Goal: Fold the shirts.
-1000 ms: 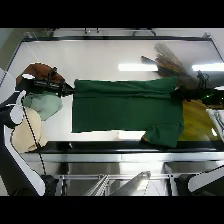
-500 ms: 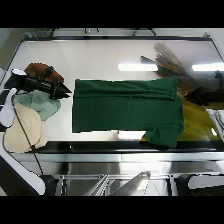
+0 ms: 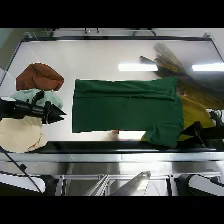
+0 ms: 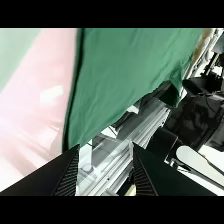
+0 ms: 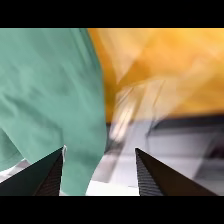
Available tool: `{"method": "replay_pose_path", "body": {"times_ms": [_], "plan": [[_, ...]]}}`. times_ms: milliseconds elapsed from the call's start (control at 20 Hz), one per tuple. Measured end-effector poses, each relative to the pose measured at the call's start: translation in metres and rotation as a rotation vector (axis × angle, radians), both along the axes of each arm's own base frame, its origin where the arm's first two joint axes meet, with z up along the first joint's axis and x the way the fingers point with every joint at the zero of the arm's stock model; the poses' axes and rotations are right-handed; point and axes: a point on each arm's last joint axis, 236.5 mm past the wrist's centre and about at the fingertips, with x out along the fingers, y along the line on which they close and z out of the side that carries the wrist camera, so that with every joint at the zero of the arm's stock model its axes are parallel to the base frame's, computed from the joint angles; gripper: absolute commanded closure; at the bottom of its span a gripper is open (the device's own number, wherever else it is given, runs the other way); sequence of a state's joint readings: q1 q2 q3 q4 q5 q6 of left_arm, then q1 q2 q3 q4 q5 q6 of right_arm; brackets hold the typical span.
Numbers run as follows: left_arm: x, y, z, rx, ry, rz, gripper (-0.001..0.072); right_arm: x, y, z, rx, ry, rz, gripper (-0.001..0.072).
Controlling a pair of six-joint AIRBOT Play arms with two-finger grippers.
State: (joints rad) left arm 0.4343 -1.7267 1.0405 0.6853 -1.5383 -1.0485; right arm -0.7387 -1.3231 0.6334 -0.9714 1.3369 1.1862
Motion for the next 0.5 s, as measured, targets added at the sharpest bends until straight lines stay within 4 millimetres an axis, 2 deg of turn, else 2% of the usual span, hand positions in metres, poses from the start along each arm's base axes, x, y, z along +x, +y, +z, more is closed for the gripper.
{"method": "replay_pose_path", "body": {"times_ms": [250,300,350,400,500], "plan": [[-0.014,-0.001,-0.009,0.013,0.005,0.028,0.0360,0.001,0.043,-0.008,0.149,-0.028,-0.167,0.0208],[-0.015,-0.001,-0.010,0.017,0.006,0.029,0.0360,0.003,0.047,-0.011,0.161,-0.039,-0.191,0.0249],[-0.016,-0.002,-0.011,0.020,0.004,0.027,0.0360,0.004,0.049,-0.013,0.159,-0.049,-0.207,0.0513],[-0.016,-0.003,-0.012,0.026,0.002,0.027,0.0360,0.006,0.047,-0.018,0.141,-0.066,-0.220,0.0647],[-0.015,-0.010,-0.015,0.039,-0.003,0.014,0.0360,0.015,0.045,-0.019,0.134,-0.111,-0.251,0.0693]]}}
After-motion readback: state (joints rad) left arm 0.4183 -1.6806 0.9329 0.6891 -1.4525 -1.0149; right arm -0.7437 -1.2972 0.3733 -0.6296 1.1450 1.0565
